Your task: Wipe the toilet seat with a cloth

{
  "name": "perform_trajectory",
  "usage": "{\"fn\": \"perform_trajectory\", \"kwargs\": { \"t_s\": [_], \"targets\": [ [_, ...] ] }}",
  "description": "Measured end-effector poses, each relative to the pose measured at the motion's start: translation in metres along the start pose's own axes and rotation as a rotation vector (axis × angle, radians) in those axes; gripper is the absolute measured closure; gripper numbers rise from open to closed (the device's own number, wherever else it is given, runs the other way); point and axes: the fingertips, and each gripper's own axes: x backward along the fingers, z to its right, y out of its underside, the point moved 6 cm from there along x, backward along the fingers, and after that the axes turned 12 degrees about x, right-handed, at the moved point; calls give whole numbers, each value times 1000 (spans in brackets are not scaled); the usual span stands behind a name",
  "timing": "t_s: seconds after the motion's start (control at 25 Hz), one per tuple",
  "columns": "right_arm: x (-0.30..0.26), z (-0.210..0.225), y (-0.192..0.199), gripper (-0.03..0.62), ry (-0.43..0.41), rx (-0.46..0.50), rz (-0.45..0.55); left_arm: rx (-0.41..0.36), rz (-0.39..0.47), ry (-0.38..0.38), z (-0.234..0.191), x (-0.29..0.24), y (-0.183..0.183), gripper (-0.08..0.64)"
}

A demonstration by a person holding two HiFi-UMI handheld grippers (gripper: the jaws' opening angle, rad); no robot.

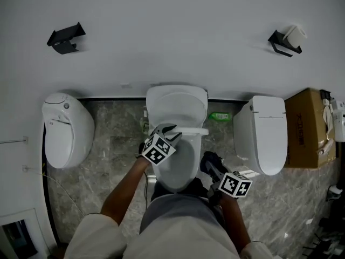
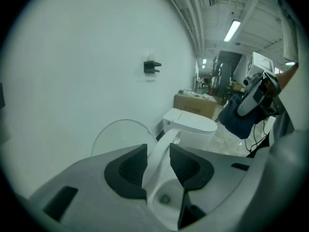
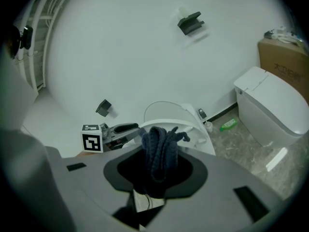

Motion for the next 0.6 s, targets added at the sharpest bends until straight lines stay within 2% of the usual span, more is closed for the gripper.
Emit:
{"fn": "perform_trajectory", "kwargs": {
  "t_s": [0.32,0.6],
  "targets": [
    [19,6,17,494,48,-20,-8,154,-26,180,49,28,46,437],
    [22,1,41,494,78,-28,-44,218,-110,341,92,37,103,499]
  ]
}}
